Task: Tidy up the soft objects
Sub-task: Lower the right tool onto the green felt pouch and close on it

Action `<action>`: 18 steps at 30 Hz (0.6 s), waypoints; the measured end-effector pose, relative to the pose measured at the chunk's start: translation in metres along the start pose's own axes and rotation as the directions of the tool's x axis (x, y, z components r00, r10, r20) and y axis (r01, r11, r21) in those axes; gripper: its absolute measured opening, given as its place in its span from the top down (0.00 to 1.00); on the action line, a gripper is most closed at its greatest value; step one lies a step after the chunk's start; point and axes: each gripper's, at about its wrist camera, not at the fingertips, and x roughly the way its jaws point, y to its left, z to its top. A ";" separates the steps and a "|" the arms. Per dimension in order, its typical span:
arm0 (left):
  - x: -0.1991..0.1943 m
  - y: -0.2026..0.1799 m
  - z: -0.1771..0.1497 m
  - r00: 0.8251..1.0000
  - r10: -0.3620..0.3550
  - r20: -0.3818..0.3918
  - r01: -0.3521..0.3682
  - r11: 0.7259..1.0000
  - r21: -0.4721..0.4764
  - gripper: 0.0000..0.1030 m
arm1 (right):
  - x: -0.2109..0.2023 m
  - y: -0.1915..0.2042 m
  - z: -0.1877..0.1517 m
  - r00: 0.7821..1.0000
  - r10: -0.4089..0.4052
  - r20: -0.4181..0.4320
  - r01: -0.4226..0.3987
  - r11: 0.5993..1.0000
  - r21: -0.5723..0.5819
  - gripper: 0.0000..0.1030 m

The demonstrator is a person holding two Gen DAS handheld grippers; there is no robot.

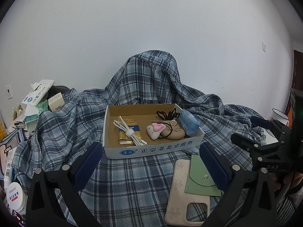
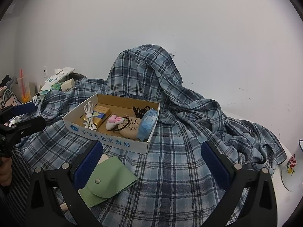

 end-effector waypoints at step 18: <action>0.007 0.007 -0.002 0.999 0.021 -0.034 -0.022 0.999 -0.037 0.00 | 0.019 -0.026 0.010 0.976 0.157 -0.152 -0.124 0.970 0.210 0.14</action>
